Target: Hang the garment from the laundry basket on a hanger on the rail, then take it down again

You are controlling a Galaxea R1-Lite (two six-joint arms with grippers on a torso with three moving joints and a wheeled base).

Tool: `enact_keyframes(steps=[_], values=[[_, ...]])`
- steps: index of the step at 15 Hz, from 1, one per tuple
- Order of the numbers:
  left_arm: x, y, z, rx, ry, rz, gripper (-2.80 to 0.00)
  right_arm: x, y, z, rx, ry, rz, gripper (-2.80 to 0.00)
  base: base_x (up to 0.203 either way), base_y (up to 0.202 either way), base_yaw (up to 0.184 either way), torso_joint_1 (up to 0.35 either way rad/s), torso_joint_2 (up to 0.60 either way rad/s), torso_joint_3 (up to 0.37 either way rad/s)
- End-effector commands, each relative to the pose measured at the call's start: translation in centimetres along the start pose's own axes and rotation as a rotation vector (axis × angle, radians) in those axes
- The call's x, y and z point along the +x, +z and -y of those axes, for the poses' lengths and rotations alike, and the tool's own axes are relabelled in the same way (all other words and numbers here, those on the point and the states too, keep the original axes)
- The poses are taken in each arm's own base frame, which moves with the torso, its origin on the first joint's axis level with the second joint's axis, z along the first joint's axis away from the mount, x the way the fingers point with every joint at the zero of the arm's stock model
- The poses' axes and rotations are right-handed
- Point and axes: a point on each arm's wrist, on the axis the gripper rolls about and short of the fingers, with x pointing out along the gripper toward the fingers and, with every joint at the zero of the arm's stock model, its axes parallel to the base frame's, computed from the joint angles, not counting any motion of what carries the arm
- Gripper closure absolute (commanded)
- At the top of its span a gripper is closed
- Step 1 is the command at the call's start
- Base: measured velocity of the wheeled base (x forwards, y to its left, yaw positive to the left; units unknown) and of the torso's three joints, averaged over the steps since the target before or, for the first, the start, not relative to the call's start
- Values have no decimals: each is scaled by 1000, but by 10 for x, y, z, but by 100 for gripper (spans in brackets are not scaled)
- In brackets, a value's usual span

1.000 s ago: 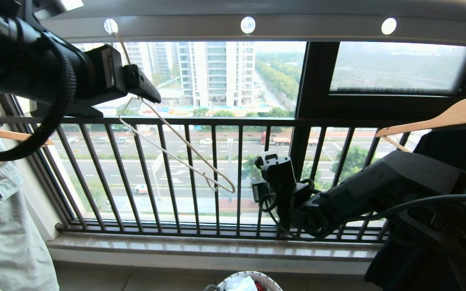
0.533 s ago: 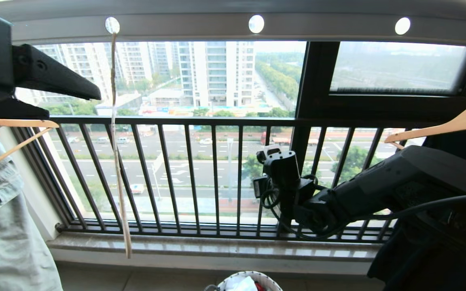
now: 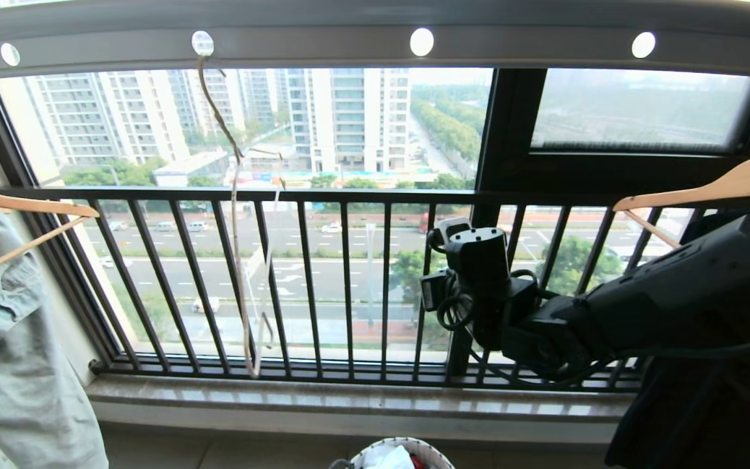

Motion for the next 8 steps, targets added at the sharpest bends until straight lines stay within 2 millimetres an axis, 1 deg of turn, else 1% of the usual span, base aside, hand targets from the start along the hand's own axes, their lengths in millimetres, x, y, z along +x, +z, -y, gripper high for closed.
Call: enact_keyframes(steps=[1,3,5,6,8], values=[[-33,-25,-13,50,-34,63,0,-24,17,12,-10,-19,35,0,0,0,0,0,0,0],[-33,-31,-15,39,10,84,0,-44,22,27,-9,-38,41,0,0,0,0,0,0,0],[-39,-38,-15,14,74,153,0,-72,22,42,-13,-66,39,0,0,0,0,0,0,0],[-42,-44,-16,4,104,185,0,-86,21,50,-12,-83,41,0,0,0,0,0,0,0],[-52,-67,-18,-24,188,260,0,-122,24,71,3,-115,68,0,0,0,0,0,0,0]])
